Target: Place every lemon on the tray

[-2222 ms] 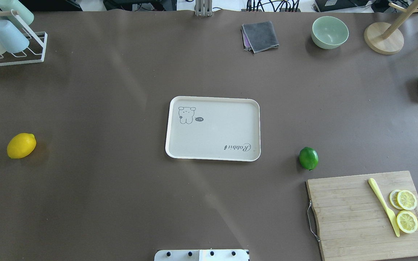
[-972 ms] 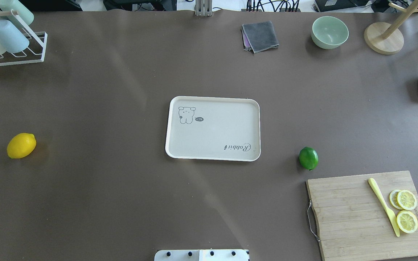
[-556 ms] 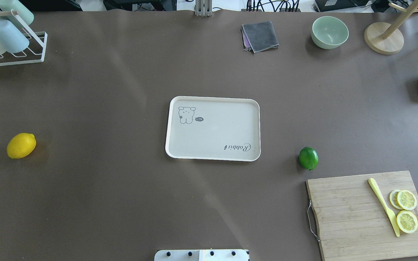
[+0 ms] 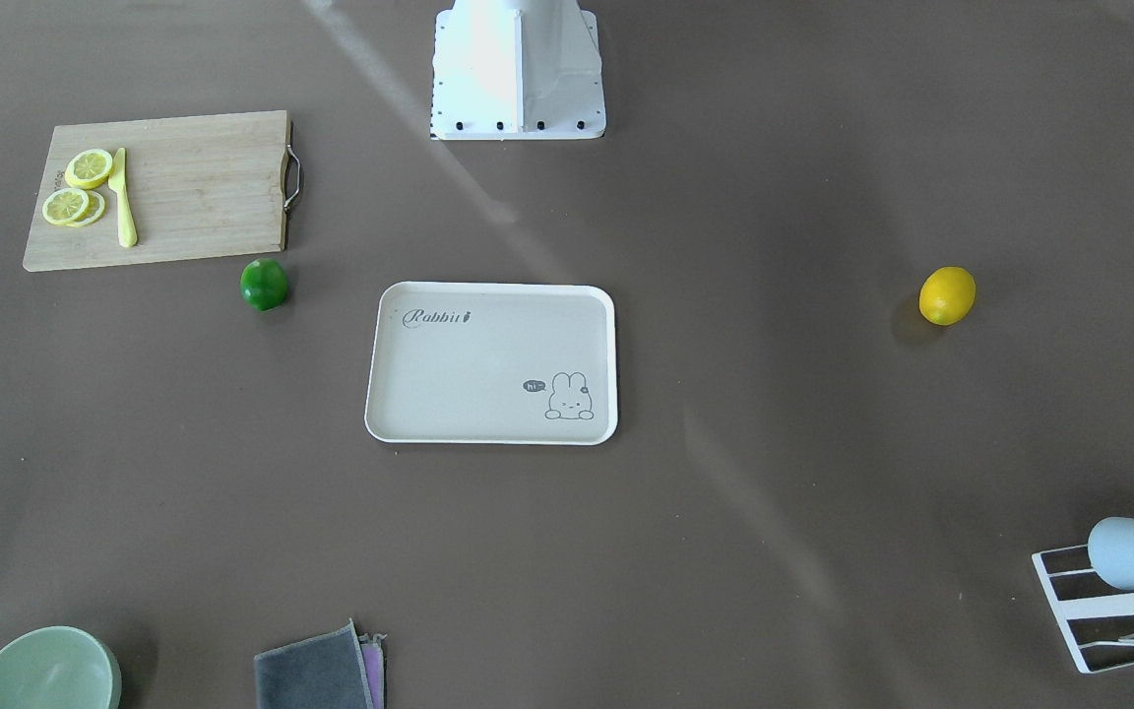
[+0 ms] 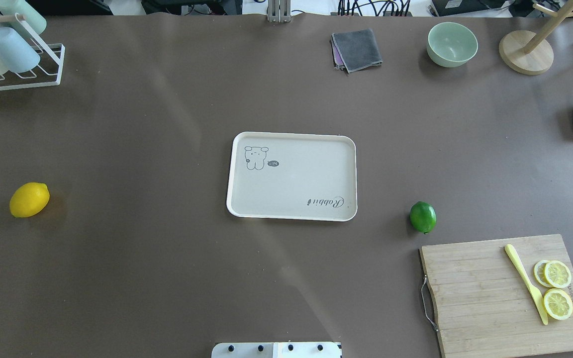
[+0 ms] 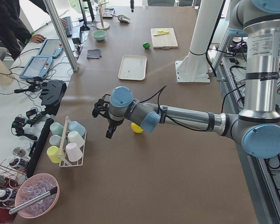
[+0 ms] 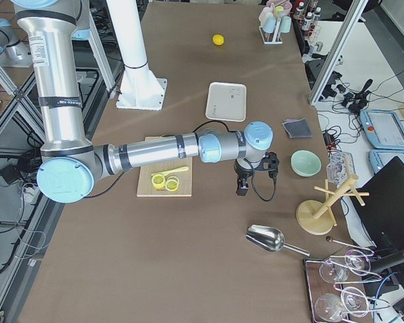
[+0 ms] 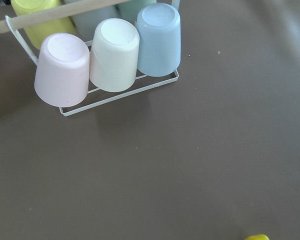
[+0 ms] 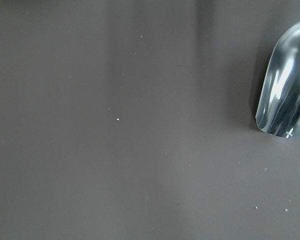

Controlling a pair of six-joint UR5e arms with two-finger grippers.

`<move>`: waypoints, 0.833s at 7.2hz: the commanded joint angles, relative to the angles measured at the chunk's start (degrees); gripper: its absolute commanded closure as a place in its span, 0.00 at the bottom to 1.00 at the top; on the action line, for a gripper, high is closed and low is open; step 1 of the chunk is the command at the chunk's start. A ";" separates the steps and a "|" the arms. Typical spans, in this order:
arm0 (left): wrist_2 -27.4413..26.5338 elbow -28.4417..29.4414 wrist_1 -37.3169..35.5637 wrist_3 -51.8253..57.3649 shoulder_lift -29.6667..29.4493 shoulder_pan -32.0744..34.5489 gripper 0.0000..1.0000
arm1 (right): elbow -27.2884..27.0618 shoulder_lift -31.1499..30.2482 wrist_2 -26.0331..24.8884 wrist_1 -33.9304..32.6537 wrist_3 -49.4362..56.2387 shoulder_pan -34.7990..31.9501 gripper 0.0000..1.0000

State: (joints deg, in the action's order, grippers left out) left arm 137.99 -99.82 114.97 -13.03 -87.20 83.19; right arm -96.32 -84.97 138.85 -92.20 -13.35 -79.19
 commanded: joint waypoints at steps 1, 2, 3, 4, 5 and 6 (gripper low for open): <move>-0.70 0.32 8.98 -9.84 0.80 -6.25 0.01 | -0.53 -0.64 0.10 1.93 -0.36 0.26 0.00; -2.18 0.41 15.14 -13.91 2.54 -9.77 0.02 | -0.88 -0.72 1.67 3.68 -0.36 0.35 0.00; -4.03 0.42 18.42 -14.12 3.34 -12.68 0.02 | -0.97 -0.81 2.90 4.74 -0.53 1.14 0.00; -5.35 0.50 20.71 -13.52 3.35 -15.06 0.02 | -1.14 -0.81 2.92 4.84 -1.67 1.67 0.00; -7.97 0.59 23.52 -13.51 3.70 -18.82 0.02 | -1.41 -0.81 2.83 4.84 -3.59 2.37 0.00; -11.22 0.59 26.59 -14.03 3.96 -23.56 0.02 | -1.67 -0.81 2.74 5.88 -4.57 2.72 0.00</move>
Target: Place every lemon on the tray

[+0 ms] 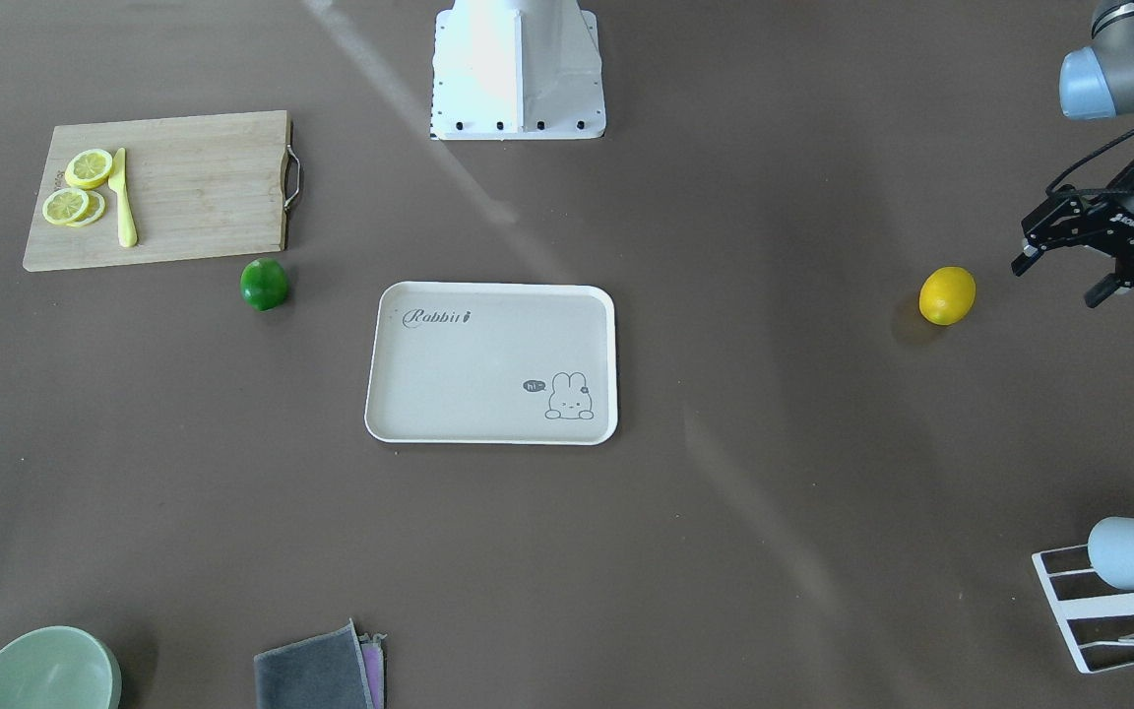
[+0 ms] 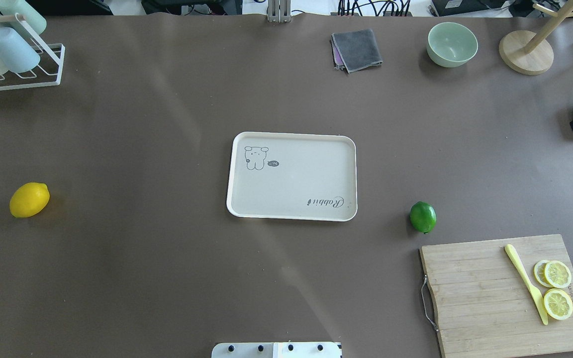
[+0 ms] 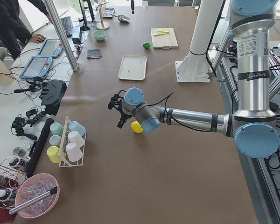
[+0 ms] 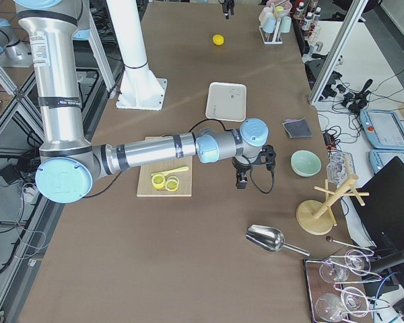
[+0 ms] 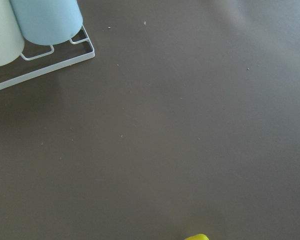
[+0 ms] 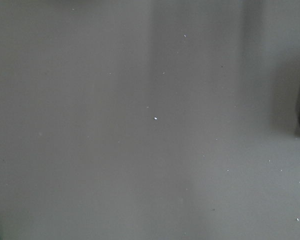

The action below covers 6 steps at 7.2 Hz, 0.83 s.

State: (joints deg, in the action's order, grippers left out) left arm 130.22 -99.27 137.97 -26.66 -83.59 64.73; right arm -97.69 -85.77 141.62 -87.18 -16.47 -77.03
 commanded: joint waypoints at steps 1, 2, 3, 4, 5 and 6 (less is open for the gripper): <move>-6.61 0.74 5.19 -0.06 0.35 -8.27 0.02 | -0.31 -0.01 0.06 1.39 -2.07 1.00 0.00; -8.73 2.66 8.34 -0.06 0.27 -10.39 0.02 | -0.57 0.08 0.06 2.44 -4.95 1.61 0.00; -9.62 3.99 9.67 -0.06 0.00 -11.80 0.02 | -0.57 -0.01 -0.02 4.72 -7.76 2.58 0.00; -10.24 4.52 9.69 -0.06 -0.08 -12.51 0.02 | -0.57 -0.01 -0.20 6.74 -10.49 4.06 0.00; -10.86 5.05 9.77 0.03 0.00 -13.30 0.02 | -0.57 -0.01 -0.11 7.98 -11.91 4.86 0.00; -10.86 5.75 9.86 0.12 0.00 -13.31 0.02 | -0.66 -0.01 -0.11 7.99 -12.53 5.74 0.00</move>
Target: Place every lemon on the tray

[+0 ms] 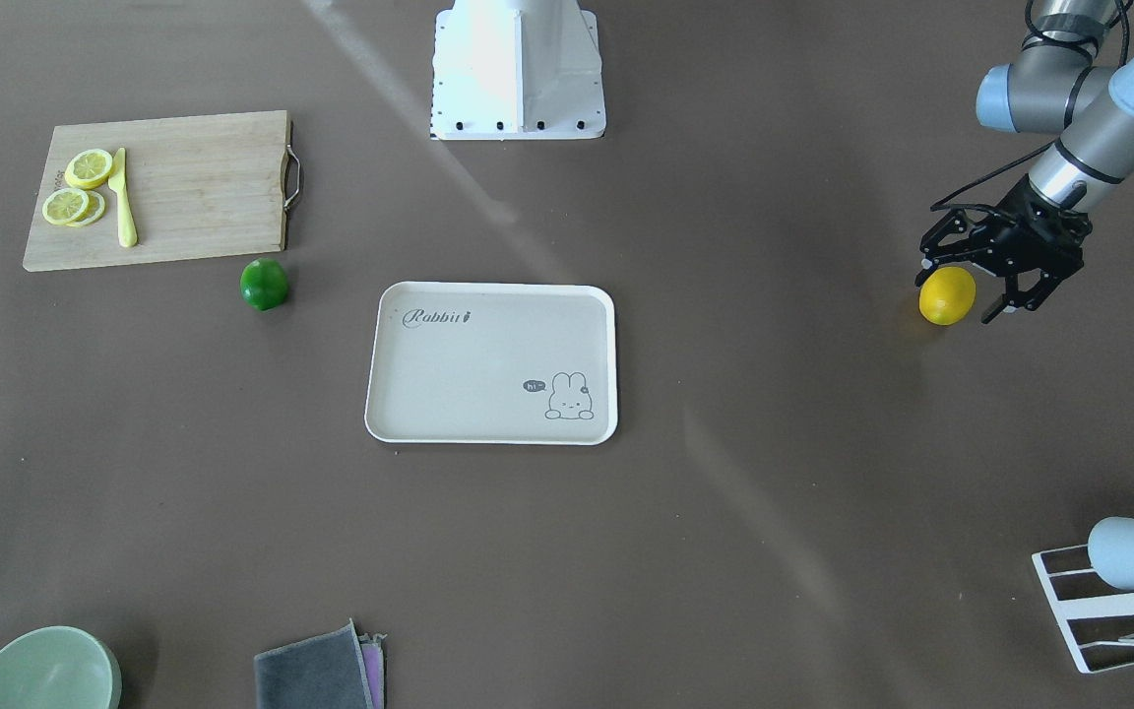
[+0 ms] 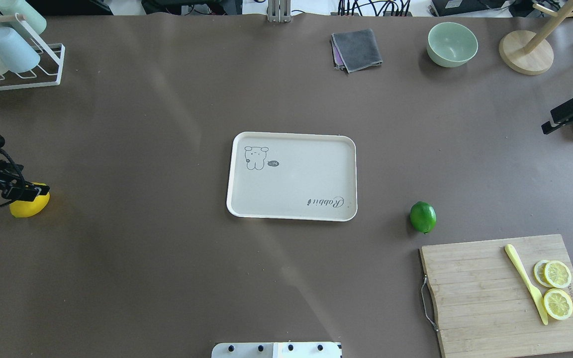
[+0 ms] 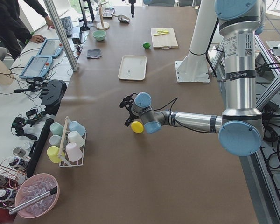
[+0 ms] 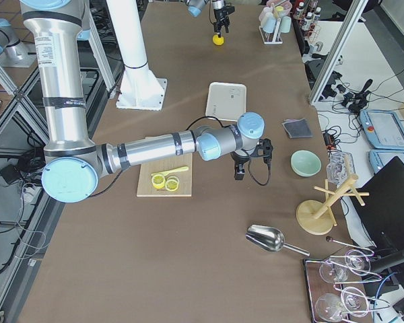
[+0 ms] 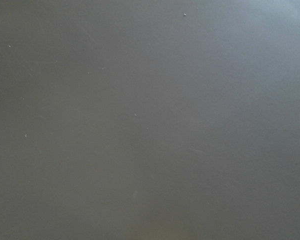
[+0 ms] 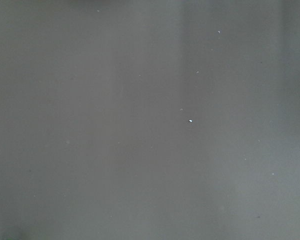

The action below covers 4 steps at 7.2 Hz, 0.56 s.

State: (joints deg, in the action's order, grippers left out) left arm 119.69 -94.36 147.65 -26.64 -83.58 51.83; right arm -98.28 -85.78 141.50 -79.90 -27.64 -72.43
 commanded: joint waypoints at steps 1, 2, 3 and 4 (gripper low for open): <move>-0.33 2.50 1.93 0.10 0.09 -0.42 0.02 | -0.07 0.08 0.01 0.71 -1.71 1.58 0.00; -0.33 4.34 4.12 0.10 0.18 -0.42 0.02 | -0.15 0.43 -0.08 0.80 -3.02 2.54 0.00; -0.33 4.97 4.31 0.01 0.26 -0.42 0.02 | -0.15 0.61 -0.08 0.80 -3.04 3.16 0.00; 0.37 4.89 4.32 -0.34 0.44 -0.42 0.02 | -0.59 0.70 -0.08 0.80 -3.30 3.60 0.00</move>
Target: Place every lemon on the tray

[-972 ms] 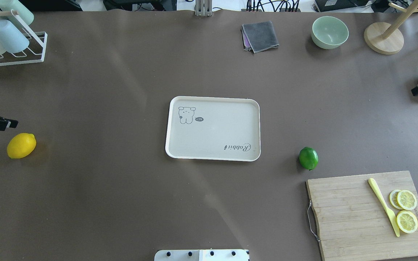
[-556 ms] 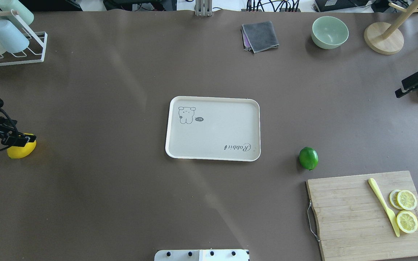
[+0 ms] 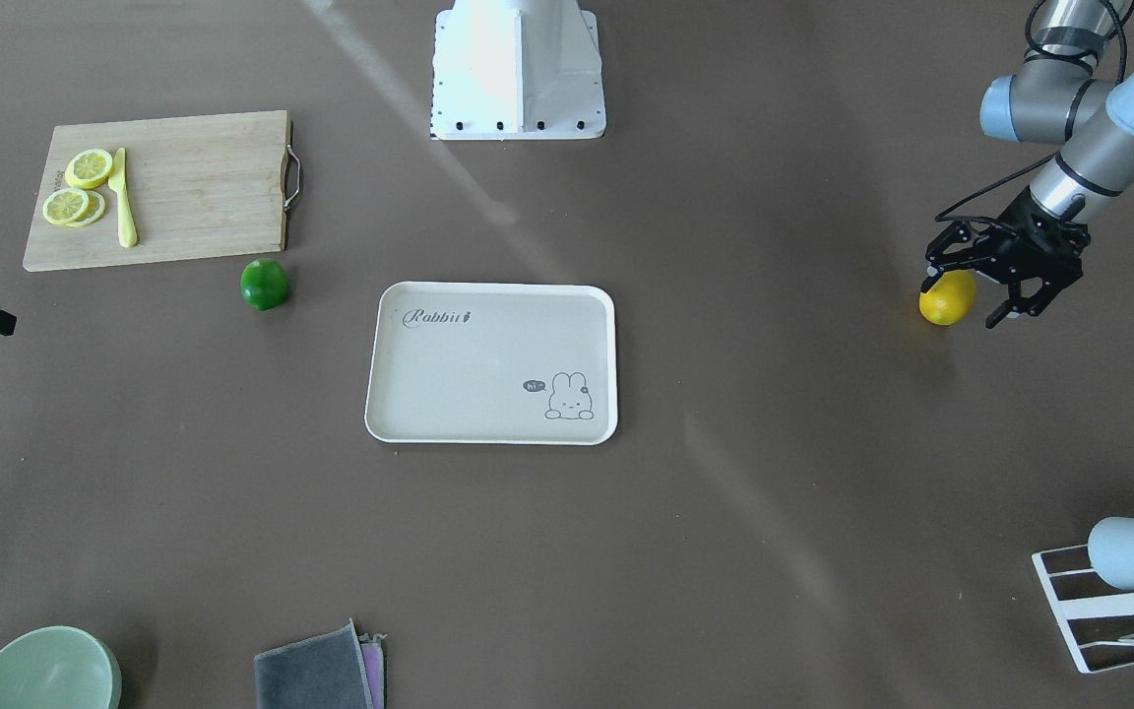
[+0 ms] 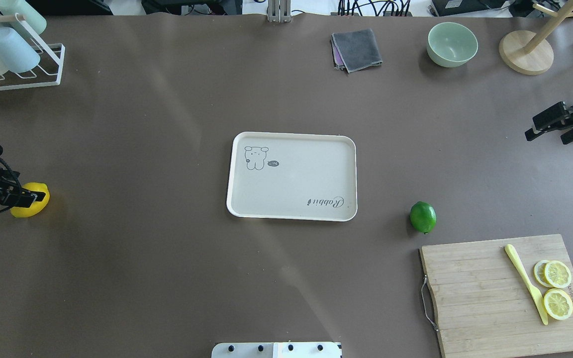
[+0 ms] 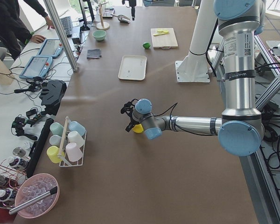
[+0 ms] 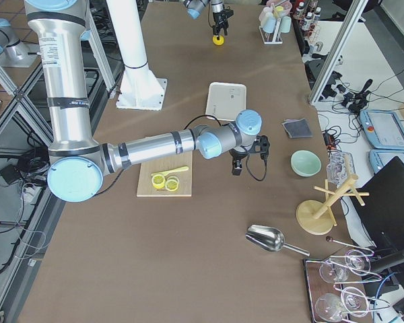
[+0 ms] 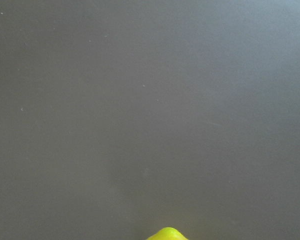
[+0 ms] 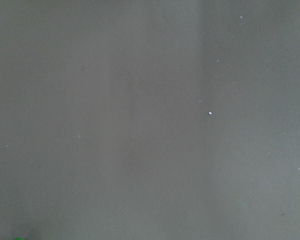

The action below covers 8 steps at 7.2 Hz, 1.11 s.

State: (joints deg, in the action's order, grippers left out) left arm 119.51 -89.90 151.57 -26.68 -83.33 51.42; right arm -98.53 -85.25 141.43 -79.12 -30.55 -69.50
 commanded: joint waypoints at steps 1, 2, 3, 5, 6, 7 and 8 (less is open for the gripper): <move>0.89 0.60 0.39 -0.48 0.18 -0.09 0.02 | -0.60 0.17 -0.10 0.02 -0.39 0.77 0.00; 2.64 1.30 0.48 -0.39 0.09 -0.09 0.03 | -0.61 0.17 -0.10 0.02 -0.30 0.86 0.00; 4.57 1.31 0.57 -0.39 0.18 -0.09 0.20 | -0.61 0.17 -0.10 0.02 -0.30 0.86 0.00; 7.03 0.78 0.92 -0.57 0.18 -0.09 1.00 | -0.61 0.17 -0.19 -0.07 -0.30 0.86 0.00; 12.27 -1.66 0.48 -1.09 0.35 0.60 1.00 | -0.69 0.26 -0.10 -0.07 -0.30 0.86 0.00; 15.89 -4.03 -0.13 -5.53 0.18 2.61 1.00 | -0.70 0.87 -0.10 0.02 -0.39 1.12 0.00; 16.01 -5.19 -0.22 -8.80 -0.69 4.20 1.00 | -0.78 1.14 -0.97 0.02 -0.39 1.90 0.00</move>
State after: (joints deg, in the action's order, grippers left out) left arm 133.37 -93.03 151.68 -31.37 -83.32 53.61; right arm -99.24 -84.55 141.12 -79.13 -30.91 -68.29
